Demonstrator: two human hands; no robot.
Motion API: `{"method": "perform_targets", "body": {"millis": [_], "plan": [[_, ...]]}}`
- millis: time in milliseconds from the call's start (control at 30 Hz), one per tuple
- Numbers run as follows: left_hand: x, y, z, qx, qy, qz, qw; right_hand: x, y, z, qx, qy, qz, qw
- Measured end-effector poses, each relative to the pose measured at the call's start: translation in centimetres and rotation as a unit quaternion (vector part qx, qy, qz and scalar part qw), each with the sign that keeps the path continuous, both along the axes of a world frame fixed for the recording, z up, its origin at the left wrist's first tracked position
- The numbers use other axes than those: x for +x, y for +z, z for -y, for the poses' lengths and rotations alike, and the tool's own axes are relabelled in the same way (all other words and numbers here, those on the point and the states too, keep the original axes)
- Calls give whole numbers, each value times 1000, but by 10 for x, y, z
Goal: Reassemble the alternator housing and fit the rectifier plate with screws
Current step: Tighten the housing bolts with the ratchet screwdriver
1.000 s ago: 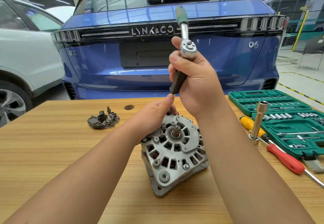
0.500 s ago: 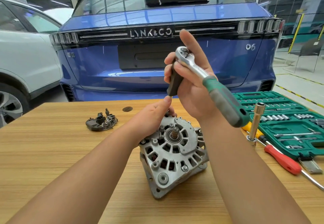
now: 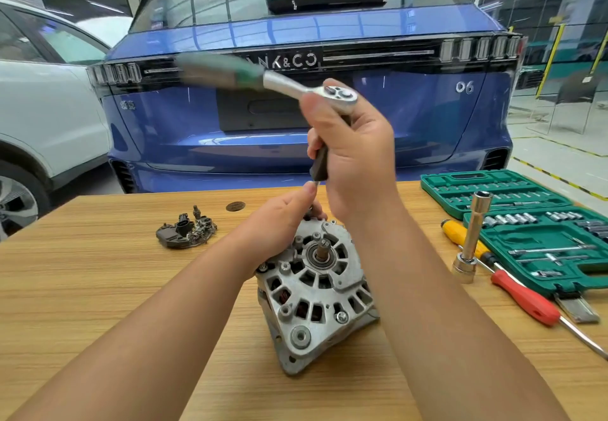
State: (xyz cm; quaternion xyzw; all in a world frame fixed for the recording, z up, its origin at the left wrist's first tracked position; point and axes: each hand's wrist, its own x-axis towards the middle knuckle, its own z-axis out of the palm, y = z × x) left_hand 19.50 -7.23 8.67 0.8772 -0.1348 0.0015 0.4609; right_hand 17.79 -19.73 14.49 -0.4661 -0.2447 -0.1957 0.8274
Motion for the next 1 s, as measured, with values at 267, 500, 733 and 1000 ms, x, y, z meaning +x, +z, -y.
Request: {"method": "perform_targets", "body": {"millis": [267,500,733,1000], "plan": [[1,0,-1,-3,-14,0,1000,-2,1,8,45,97,-25,994],[-4,1,-2,-13,-11,-4,1000,1,-7,0,-31,-5,134,991],[-1,1,-2,-20,-9,-18,1000,9,-6,25,-1,260,90,961],[0,-2,-3,-24,-22,-13,999,7,-6,27,-7,254,43,966]]}}
